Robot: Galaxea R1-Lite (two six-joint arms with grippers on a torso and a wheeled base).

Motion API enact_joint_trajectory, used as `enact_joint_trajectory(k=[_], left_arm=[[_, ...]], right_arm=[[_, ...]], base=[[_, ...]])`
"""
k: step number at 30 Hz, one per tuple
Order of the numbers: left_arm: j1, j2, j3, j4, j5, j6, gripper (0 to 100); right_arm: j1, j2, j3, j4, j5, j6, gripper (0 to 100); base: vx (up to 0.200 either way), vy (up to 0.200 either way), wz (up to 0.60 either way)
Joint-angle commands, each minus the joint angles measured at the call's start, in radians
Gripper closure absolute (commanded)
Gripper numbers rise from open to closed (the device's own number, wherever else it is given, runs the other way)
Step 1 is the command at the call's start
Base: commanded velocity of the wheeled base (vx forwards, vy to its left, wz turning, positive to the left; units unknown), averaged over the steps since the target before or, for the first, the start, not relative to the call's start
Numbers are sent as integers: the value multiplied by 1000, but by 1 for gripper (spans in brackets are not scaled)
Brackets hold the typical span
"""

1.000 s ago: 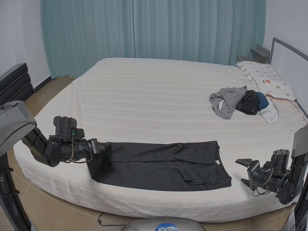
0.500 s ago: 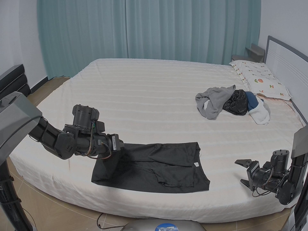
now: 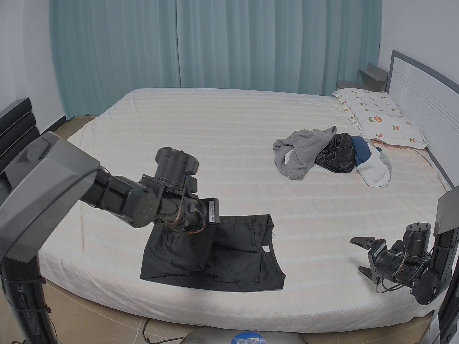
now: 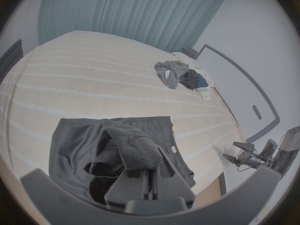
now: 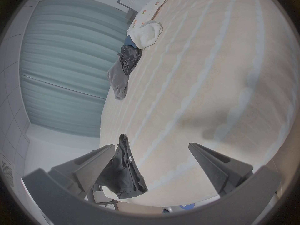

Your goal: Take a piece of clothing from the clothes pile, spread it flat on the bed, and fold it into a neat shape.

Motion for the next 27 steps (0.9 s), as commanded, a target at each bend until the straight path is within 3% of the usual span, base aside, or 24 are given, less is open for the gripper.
enact_joint_trajectory(k=[1, 8, 19, 20, 27], left_arm=[[-60, 104, -76, 23, 45, -2, 100], [-109, 139, -153, 118, 46, -7, 100], [-140, 147, -173, 113, 43, -57, 100], [-144, 142, -173, 109, 28, -88, 0], [-161, 142, -177, 92, 22, -136, 0]], right_arm=[[1, 4, -2, -10, 1, 0, 0], [3, 9, -5, -10, 1, 0, 0], [15, 9, -7, -12, -1, 0, 0], [15, 9, -7, -10, -1, 0, 0], [14, 7, -5, -12, -1, 0, 0]], base=[[0, 0, 0], [0, 0, 0], [0, 0, 0], [0, 0, 0], [0, 0, 0]])
